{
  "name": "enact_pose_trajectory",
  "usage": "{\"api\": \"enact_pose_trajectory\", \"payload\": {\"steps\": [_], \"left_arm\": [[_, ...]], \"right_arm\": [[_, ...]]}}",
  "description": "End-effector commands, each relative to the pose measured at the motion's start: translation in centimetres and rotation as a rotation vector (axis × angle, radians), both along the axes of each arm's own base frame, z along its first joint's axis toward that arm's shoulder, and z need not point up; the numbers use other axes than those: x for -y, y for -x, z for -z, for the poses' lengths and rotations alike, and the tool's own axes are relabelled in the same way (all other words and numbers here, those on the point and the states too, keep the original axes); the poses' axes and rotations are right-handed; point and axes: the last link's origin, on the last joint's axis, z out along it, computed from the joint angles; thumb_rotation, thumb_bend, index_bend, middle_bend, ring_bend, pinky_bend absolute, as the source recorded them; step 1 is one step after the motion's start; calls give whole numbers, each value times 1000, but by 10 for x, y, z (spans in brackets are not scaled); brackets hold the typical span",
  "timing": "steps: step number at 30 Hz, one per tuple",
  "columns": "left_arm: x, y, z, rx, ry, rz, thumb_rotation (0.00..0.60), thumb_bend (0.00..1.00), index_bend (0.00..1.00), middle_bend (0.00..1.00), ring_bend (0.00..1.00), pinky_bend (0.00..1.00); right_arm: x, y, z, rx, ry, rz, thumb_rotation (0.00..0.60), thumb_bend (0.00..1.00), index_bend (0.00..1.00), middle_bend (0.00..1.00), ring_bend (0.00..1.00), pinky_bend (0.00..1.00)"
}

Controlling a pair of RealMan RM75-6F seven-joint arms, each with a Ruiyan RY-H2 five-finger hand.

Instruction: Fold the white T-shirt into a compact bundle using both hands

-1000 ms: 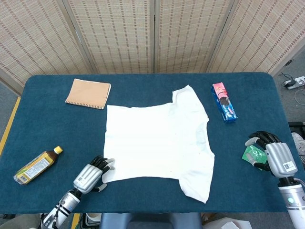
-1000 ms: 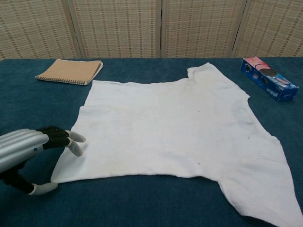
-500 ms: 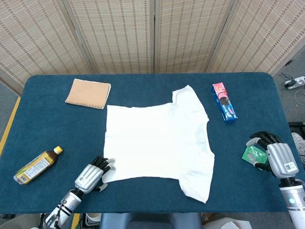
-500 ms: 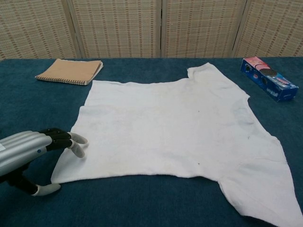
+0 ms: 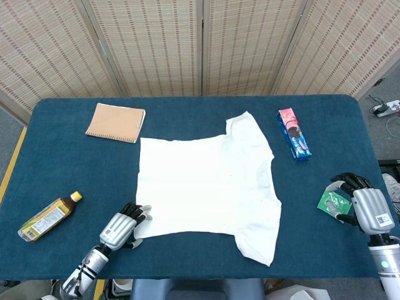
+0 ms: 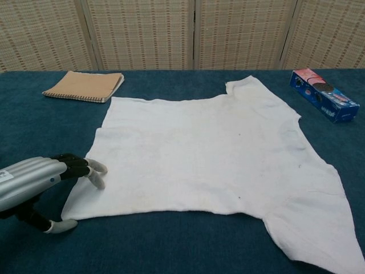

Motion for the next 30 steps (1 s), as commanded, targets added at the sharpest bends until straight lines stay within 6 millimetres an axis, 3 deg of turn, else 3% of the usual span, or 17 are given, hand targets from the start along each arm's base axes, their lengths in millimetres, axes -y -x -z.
{"api": "enact_pose_trajectory", "payload": {"steps": [1,12,30], "left_arm": [[0,0,-1,11,-13,11,600,272,375,157,147,67],[-5,3,-1,61,-42,21,600,295,420,186,170,67],[-14,-1,6,98,-40,46,600,465,675,254,216,67]], "right_arm": [[0,0,0,-1,-1,2,600,295,448,322,209,242],[2,1,0,-3,3,3,600,297,448,322,209,242],[2,2,0,-4,-3,3,600,297,448,322,209,242]]}}
